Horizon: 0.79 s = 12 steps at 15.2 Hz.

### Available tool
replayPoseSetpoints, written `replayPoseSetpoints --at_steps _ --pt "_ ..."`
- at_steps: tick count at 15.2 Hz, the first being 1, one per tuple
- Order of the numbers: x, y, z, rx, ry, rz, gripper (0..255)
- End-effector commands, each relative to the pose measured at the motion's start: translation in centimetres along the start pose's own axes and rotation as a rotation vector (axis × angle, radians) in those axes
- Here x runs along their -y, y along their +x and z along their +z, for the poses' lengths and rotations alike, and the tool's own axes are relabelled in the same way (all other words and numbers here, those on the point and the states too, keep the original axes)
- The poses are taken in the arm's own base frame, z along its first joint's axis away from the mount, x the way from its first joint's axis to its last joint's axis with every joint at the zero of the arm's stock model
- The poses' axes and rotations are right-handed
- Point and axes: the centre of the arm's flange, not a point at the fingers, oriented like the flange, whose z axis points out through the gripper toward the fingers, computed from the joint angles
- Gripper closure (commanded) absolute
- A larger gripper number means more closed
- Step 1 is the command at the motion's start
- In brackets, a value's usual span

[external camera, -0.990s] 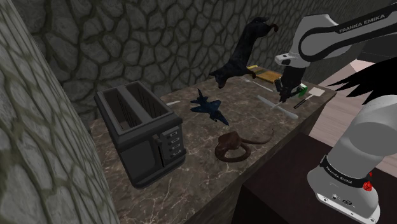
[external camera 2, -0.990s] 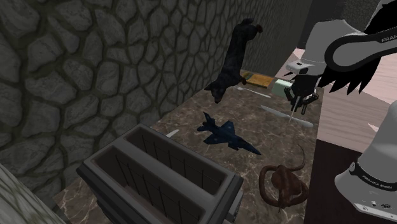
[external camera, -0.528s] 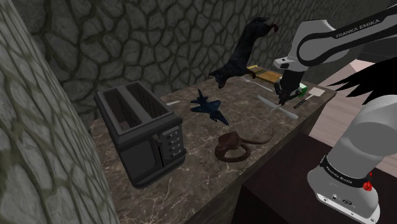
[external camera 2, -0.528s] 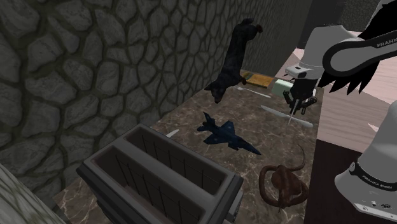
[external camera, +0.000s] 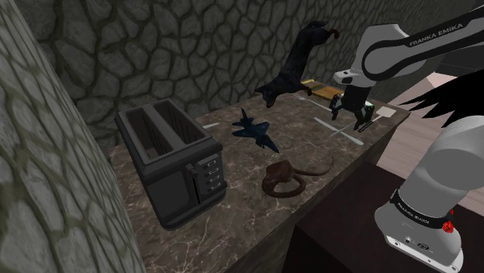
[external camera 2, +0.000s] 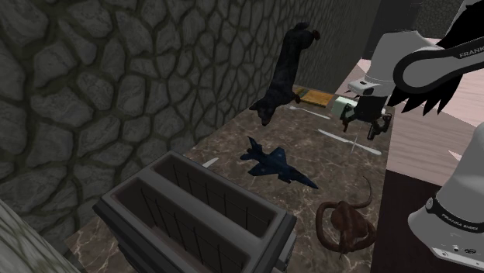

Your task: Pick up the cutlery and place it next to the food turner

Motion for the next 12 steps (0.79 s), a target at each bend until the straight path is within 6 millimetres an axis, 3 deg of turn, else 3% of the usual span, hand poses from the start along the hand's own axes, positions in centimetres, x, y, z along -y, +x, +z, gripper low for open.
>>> replayPoseSetpoints --at_steps 1,5,12 --pt "0.0 0.0 0.0 0.000 0.000 0.000 0" --pt "0.0 0.0 -5.0 0.000 0.000 0.000 0" --pt "0.0 0.0 -5.0 0.000 0.000 0.000 0"
